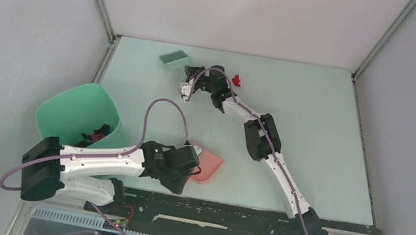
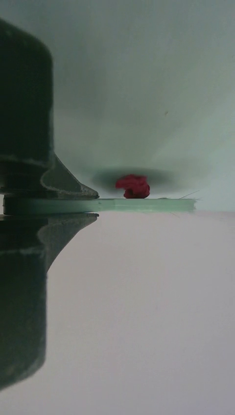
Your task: Sweep away the paper scraps from the table
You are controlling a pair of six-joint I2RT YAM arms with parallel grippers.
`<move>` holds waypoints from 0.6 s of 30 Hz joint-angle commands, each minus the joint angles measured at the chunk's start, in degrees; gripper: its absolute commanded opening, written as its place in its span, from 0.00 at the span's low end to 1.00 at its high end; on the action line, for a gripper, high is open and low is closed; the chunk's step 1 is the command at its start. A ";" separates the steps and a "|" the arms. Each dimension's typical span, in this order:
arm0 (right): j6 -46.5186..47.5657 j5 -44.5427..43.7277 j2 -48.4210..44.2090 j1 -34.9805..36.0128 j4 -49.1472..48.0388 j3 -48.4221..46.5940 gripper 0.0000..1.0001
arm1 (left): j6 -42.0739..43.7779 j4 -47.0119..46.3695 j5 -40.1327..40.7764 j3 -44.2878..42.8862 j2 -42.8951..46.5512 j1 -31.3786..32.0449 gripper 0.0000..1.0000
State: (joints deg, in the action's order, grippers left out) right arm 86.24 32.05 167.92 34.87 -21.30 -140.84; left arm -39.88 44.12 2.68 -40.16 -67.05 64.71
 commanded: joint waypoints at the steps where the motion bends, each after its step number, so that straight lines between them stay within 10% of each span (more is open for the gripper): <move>1: 1.05 1.58 -4.01 0.90 2.48 1.92 0.00 | 1.41 -1.38 -0.74 -0.10 0.24 -0.11 0.00; 18: 5.63 -11.82 -43.55 2.89 44.96 40.17 0.00 | -8.20 4.42 6.26 5.56 14.69 0.95 0.00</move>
State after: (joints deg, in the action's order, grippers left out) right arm 91.39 25.41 134.80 36.34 11.09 -110.48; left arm -45.63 45.36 4.60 -35.22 -56.01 65.41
